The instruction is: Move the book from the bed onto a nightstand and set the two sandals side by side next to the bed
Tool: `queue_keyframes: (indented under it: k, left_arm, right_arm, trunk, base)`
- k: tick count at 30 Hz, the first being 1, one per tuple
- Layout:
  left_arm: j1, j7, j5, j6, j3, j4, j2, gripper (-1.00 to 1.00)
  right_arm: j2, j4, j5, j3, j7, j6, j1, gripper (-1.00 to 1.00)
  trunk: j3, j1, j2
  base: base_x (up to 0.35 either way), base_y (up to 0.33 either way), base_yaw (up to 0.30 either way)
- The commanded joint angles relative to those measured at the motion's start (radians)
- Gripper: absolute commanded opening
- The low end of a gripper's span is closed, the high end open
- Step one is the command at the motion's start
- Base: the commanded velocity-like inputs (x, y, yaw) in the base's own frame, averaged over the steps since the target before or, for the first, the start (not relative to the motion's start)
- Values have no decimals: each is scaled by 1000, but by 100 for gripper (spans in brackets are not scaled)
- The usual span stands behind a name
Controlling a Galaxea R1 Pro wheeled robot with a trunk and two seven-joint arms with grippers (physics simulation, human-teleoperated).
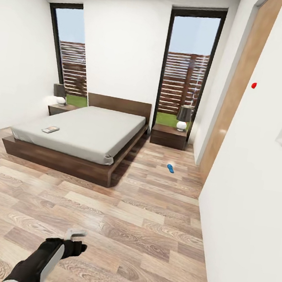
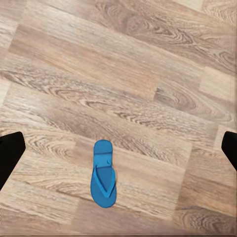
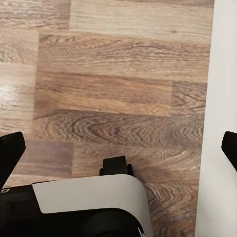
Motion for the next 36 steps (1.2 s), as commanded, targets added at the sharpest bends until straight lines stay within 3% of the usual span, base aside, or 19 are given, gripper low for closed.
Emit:
queue_keyframes:
  k: [1,6,11,20,33,36]
  left_arm:
    - [-14,1,7,18,0,11,0,100]
    - [-33,4,5,14,0,55,-1,100]
    - [-38,35,1,-135,0,211,1,100]
    - [-38,111,5,-277,-2,285,0,100]
    - [-38,120,6,-292,-3,288,-1,100]
    - [-38,120,7,-290,-3,288,-2,100]
  right_arm:
    - [1,1,1,-3,2,-3,-1,100]
    - [0,0,2,-3,2,-3,-1,100]
    - [0,0,1,-1,2,-3,-1,100]
    - [0,-1,-9,-2,2,-3,-1,100]
    - [-2,0,-10,-3,2,-3,-1,100]
    - [-1,0,-9,-4,2,-3,-1,100]
  trunk:
    - [-1,0,-1]
    - [-1,0,-1]
    - [-1,0,-1]
    - [-1,0,-1]
    - [-1,0,-1]
    - [-10,11,-22]
  base:
    - [0,0,0]
    - [0,0,0]
    - [0,0,0]
    - [0,0,0]
    - [0,0,0]
    - [0,0,0]
